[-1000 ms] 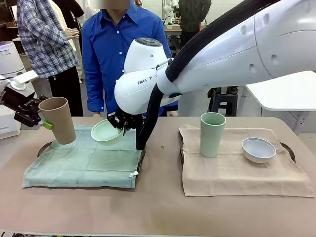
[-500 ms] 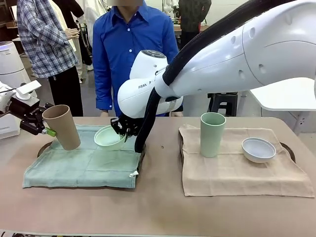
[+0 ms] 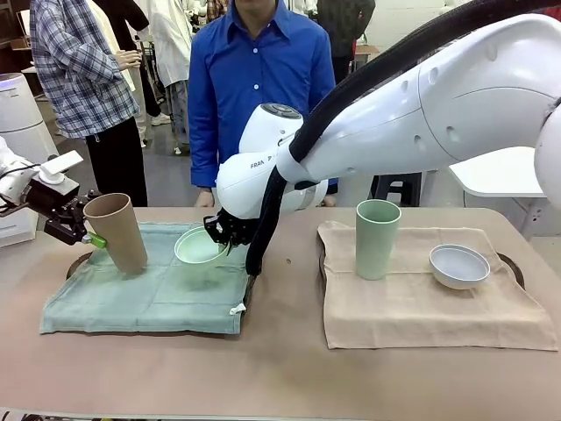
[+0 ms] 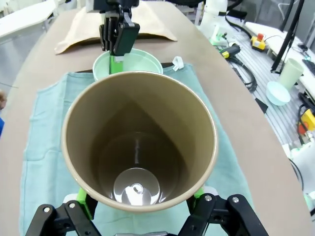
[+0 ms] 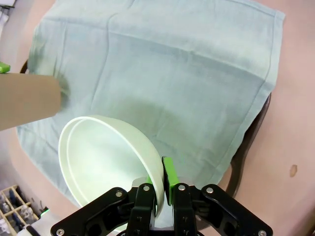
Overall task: Set up a tray with a mat and arrange the tableware.
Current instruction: Place the Picnic Bowl and Reusable plastic cup back onto the Handle tray in front of the human's position.
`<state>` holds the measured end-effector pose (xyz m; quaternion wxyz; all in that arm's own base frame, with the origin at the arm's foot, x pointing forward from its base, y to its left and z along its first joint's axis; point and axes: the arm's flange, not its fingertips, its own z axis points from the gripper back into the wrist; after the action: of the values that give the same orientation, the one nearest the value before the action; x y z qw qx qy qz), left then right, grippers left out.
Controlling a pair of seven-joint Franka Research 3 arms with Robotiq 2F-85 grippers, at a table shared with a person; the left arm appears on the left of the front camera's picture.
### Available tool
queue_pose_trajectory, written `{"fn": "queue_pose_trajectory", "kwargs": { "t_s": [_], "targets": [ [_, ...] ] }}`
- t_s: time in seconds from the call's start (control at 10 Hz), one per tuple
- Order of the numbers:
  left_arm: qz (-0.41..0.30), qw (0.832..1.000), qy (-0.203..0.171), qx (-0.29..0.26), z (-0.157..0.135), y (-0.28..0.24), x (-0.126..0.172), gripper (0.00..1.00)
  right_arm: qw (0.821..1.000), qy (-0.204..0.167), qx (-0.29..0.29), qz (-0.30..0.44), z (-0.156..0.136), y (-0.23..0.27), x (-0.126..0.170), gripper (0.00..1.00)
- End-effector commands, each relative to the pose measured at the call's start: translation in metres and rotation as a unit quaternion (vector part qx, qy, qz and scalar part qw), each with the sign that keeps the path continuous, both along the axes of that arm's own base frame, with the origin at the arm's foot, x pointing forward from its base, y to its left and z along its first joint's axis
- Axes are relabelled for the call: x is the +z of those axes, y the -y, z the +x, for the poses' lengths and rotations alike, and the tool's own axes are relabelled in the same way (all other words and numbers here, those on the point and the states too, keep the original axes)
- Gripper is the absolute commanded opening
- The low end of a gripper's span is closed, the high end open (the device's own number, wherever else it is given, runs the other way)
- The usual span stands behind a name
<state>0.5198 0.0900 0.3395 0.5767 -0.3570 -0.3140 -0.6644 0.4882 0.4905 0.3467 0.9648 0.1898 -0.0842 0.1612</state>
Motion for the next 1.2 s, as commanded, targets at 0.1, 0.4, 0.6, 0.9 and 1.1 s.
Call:
{"fn": "queue_pose_trajectory", "kwargs": {
  "t_s": [0.1, 0.4, 0.6, 0.9, 1.1],
  "targets": [
    [0.014, 1.000, 0.000, -0.002, 0.012, -0.003, -0.007, 0.85, 1.000, -0.006, 0.000, 0.016, 0.005, 0.012, -0.014, 0.07],
    [0.029, 1.000, -0.002, 0.001, 0.014, 0.000, -0.013, 0.85, 0.999, -0.023, -0.003, 0.024, 0.010, 0.015, -0.029, 0.07],
    [0.039, 0.999, -0.008, 0.006, 0.015, 0.002, -0.016, 1.00, 0.999, -0.031, -0.006, 0.009, 0.009, 0.018, -0.033, 0.67],
    [0.055, 0.998, -0.010, 0.021, 0.013, 0.001, -0.011, 1.00, 0.998, -0.035, -0.032, -0.048, 0.005, 0.022, -0.030, 1.00],
    [0.075, 0.996, -0.010, 0.042, 0.011, -0.004, -0.007, 1.00, 0.988, -0.015, -0.030, -0.152, -0.008, 0.015, -0.006, 1.00]
  ]
}}
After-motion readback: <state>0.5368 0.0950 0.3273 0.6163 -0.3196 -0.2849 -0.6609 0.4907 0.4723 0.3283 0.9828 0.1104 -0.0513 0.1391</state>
